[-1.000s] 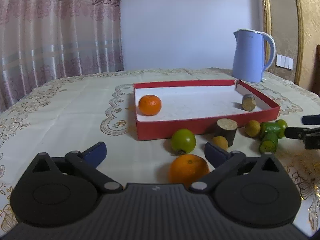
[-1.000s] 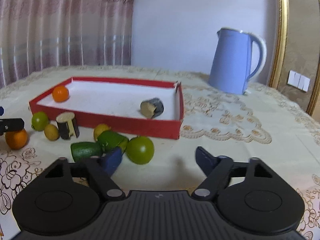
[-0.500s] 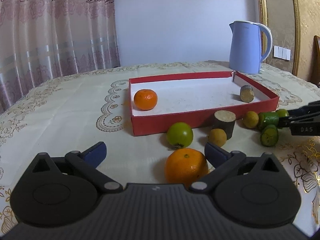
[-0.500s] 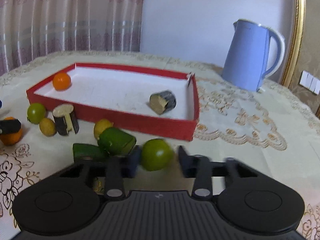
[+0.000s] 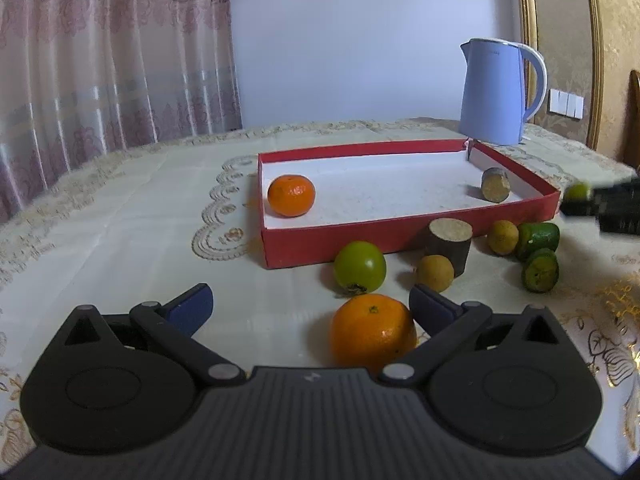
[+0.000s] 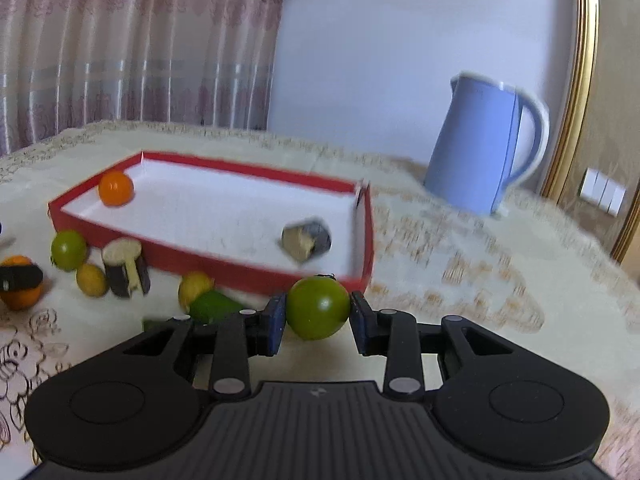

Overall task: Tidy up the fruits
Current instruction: 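Lower the right gripper onto the green tomato and close it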

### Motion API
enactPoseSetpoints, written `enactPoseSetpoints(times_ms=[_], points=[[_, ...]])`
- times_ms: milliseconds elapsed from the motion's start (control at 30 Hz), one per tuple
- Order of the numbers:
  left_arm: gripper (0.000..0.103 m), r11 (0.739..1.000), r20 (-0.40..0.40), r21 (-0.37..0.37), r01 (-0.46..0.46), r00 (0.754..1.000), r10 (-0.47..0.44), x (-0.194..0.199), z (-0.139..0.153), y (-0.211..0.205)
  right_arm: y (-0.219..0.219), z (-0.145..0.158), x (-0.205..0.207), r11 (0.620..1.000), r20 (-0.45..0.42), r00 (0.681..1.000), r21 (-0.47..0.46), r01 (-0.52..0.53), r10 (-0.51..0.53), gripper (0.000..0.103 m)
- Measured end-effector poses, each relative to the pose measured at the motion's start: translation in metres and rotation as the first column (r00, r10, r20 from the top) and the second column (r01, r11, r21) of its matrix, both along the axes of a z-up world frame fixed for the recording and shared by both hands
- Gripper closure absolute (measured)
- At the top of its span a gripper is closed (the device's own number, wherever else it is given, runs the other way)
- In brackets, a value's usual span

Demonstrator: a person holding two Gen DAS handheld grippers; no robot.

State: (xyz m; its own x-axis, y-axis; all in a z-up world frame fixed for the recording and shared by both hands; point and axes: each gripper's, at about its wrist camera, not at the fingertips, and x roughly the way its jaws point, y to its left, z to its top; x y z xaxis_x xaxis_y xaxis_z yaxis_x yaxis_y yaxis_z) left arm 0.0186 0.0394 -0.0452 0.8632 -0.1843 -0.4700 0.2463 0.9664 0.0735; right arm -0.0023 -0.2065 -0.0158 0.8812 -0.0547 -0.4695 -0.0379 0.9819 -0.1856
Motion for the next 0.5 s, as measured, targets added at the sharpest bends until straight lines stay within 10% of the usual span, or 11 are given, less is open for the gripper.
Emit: enactPoseSetpoints(times_ms=[500], points=[[0.000,1.000,-0.027,-0.023,0.010,1.000,-0.010,0.003,-0.002,0.003,0.041,0.015,0.092,0.993,-0.021,0.995,-0.064,-0.101,0.100,0.070]])
